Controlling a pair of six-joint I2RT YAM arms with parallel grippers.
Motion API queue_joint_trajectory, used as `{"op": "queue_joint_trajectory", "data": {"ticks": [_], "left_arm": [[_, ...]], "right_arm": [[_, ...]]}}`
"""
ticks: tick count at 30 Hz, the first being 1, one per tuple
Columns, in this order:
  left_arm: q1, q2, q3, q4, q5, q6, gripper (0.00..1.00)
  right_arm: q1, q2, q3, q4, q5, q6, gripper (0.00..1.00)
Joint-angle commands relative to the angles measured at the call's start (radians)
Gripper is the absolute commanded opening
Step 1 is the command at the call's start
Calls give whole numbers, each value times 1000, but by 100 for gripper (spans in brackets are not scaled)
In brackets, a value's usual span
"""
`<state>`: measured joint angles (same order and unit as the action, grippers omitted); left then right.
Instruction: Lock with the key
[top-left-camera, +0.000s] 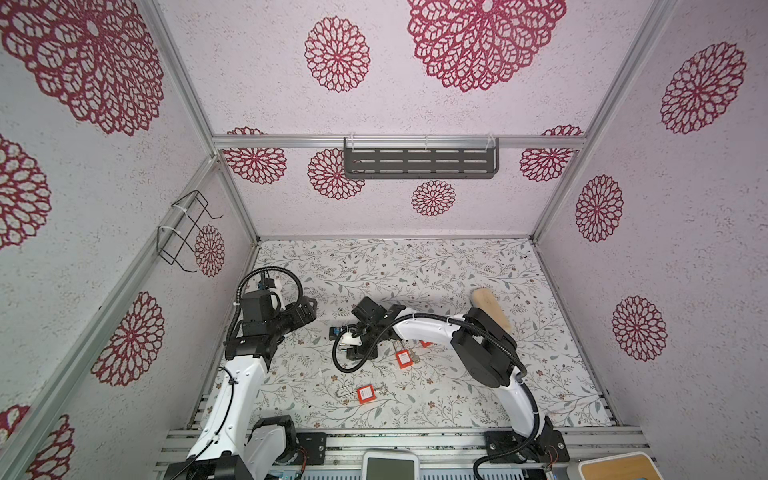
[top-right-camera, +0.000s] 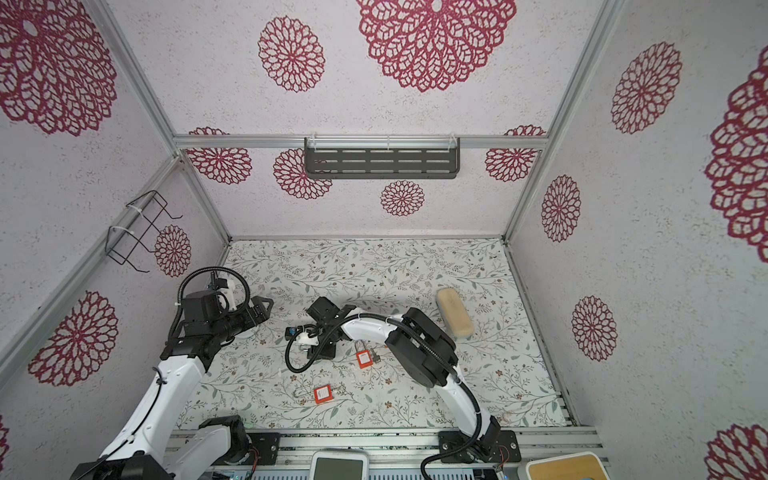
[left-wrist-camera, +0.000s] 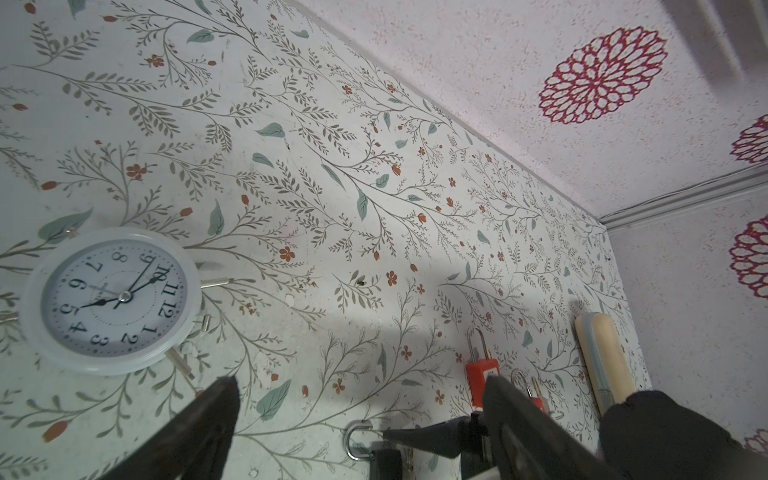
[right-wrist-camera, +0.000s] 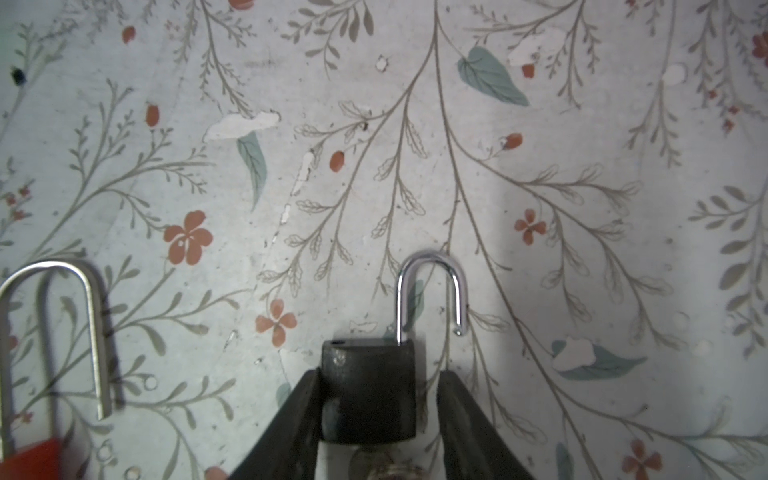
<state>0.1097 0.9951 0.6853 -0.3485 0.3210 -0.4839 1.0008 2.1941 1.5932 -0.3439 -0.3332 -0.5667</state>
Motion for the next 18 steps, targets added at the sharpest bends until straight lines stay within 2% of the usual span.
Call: {"op": "queue_joint_trajectory", "data": {"ticks": [1,10,14,18], "left_arm": [[7,-5,-6,29,18,5,95],[6,-15,-9,27,34,17,92],[5,-27,-11,29,81,82,87],[5,-52,-16,14,82,166,83]], "right_arm": [[8,11,28,-23,4,-18,44],[10,-9,20,-10,2,-16,31],[-1,-119,-51,60,4,-13,25],[-32,-241,-86,18,-94,-45,26]]}}
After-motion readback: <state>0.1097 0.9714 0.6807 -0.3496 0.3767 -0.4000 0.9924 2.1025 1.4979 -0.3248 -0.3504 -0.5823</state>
